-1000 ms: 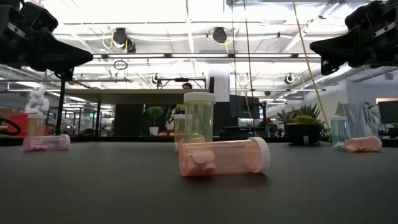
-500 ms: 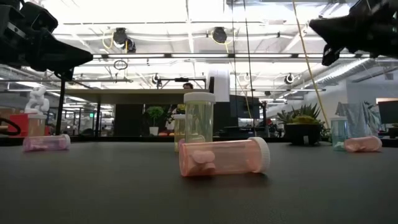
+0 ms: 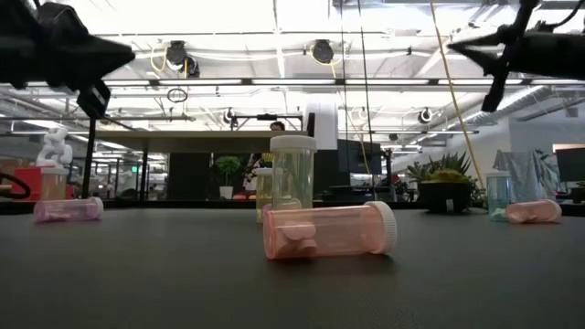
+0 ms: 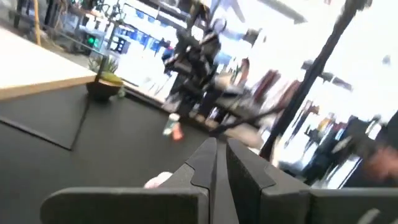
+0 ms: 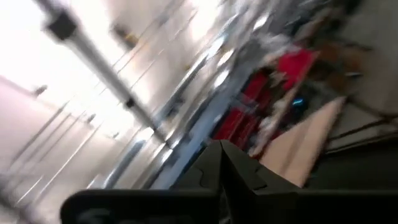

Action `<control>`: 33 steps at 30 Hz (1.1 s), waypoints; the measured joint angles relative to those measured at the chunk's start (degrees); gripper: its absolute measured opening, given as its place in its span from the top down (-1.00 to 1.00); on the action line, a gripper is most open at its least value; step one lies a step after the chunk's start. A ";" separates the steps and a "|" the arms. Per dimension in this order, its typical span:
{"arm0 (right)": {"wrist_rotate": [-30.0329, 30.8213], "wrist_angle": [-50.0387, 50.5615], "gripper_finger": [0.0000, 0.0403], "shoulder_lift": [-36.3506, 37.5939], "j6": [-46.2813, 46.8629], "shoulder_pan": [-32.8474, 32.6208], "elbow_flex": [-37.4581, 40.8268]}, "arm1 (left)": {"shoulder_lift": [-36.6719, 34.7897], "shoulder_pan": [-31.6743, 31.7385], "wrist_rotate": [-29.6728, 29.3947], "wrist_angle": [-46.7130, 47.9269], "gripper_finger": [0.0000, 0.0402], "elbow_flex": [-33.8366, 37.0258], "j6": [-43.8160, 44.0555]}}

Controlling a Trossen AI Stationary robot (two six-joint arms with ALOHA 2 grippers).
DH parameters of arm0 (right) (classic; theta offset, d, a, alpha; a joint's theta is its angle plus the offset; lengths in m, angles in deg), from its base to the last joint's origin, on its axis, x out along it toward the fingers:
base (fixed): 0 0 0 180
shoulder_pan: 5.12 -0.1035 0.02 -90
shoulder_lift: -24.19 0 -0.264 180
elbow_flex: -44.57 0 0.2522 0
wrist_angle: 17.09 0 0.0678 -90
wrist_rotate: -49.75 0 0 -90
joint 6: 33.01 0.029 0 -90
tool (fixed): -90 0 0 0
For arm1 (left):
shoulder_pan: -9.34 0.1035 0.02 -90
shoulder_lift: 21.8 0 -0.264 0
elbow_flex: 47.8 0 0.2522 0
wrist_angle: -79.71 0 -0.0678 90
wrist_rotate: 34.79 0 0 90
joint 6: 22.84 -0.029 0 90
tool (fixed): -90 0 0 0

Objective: Pick and place medicine bottles onto shelf by color
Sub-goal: Put the top left yellow medicine bottle on the shelf

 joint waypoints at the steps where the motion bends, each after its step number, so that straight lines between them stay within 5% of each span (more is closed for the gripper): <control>1: 2.12 0.36 1.00 -0.46 0.83 0.01 0.00 | 0.00 0.09 -0.14 -1.13 0.81 0.00 1.25; 10: 7.32 -0.67 0.95 -7.74 4.22 0.31 -0.02 | 0.14 0.11 0.18 -11.12 0.81 -0.05 1.63; 16: -1.26 -2.82 0.63 -17.40 1.78 0.26 -3.36 | 1.50 0.14 -0.57 -9.30 0.81 -0.53 6.42; 19: -4.70 -5.93 0.46 -23.22 -2.54 0.29 -8.16 | 4.06 0.25 -0.57 3.27 0.81 -7.83 6.92; 23: -6.11 -5.37 0.28 -30.52 -11.47 0.26 -14.46 | 12.19 1.06 -1.03 40.63 0.81 -24.45 6.47; 26: -6.08 -6.26 0.18 -34.84 -20.64 0.26 -18.91 | 20.49 1.59 -1.28 59.02 0.80 -33.69 9.40; 33: -6.19 -8.62 0.13 -42.51 -27.45 0.12 -24.93 | 35.31 0.69 4.40 68.37 0.33 -38.38 4.78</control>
